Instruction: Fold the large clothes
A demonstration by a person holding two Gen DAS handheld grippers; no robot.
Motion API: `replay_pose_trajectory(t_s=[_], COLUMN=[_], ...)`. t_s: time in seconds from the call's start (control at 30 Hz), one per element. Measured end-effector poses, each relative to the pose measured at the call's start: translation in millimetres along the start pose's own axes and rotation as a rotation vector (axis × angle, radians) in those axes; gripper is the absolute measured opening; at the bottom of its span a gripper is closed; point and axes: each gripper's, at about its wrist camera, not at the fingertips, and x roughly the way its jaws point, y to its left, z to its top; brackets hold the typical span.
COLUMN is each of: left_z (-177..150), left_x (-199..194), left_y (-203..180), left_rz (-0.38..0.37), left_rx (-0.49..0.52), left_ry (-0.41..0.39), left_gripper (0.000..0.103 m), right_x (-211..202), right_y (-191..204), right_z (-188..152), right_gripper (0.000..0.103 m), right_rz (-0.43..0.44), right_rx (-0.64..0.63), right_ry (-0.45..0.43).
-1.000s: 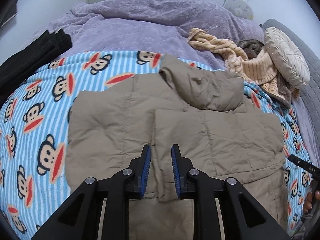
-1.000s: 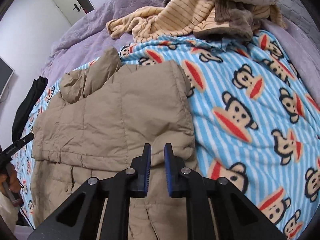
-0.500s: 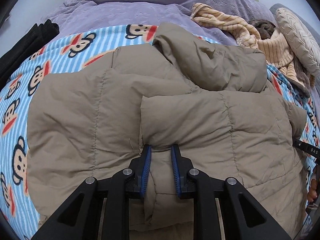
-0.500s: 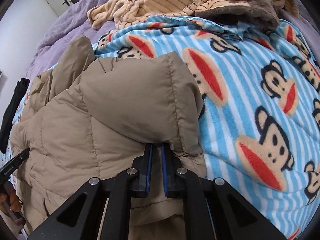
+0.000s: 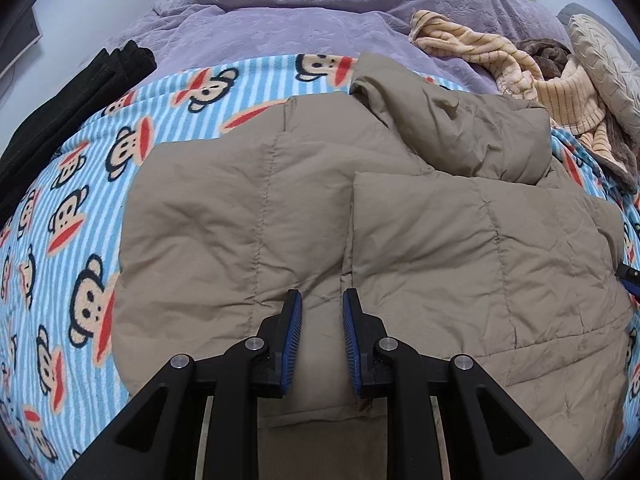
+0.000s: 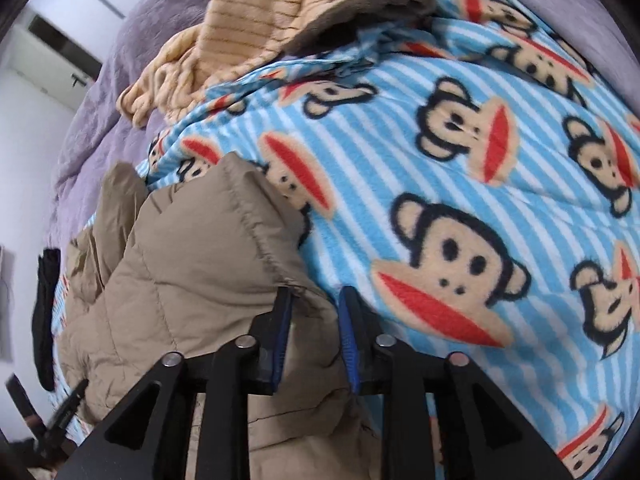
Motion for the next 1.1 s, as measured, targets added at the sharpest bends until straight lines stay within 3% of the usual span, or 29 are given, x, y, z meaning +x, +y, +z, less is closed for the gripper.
replay_pose_trajectory(t_s=[0.1,0.23,0.37,0.6,0.63,0.7,0.73,1.03,1.1], left_z=[-5.8,-18.4,-35.5,-69.9,-74.8,-85.3,-90.3,-118.6,-125.3], left_x=[-12.0,-31.2,-46.4,-60.7,-61.2,-68.0,-74.7,-90.5,-92.6], left_y=[0.8,-0.7,-2.8,-6.1,-6.2,-4.8,-5.2,-1.0,3.1], left_rz=[0.01,0.022,0.02,0.013,0.013,0.039,0.045,0.064,0.055], left_rx=[0.001,0.011,0.011,0.003,0.0,-0.017,-0.019,-0.039,-0.05], left_ry=[-0.008,-0.009,0.015,0.065,0.077,0.072,0.045,0.081,0.107], left_gripper=[0.023,0.023,0.023,0.024,0.055,0.103,0.103,0.103,0.103], right_x=[-9.9,-28.7,-47.7,-61.6,-62.5,-65.4,-66.5,-73.8,-76.7], right_y=[-10.6,-8.4,-8.5,-3.3,-3.0,-3.0,-2.2,-1.5,0.4], right_z=[-5.7,-23.9,-50.9,-97.9,-104.1,-116.4,-121.3,-153.4,-159.6], right_gripper=[0.039,0.039,0.05,0.051,0.051,0.051,0.051,0.053,0.06], right_rz=[0.032,0.055,0.074,0.085,0.087,0.086,0.083,0.087,0.087], right_rx=[0.05,-0.001,-0.02,-0.078,-0.084,-0.101,-0.111,-0.134,-0.134], right_ry=[0.005,0.022,0.036,0.101,0.112,0.128,0.133,0.186,0.193])
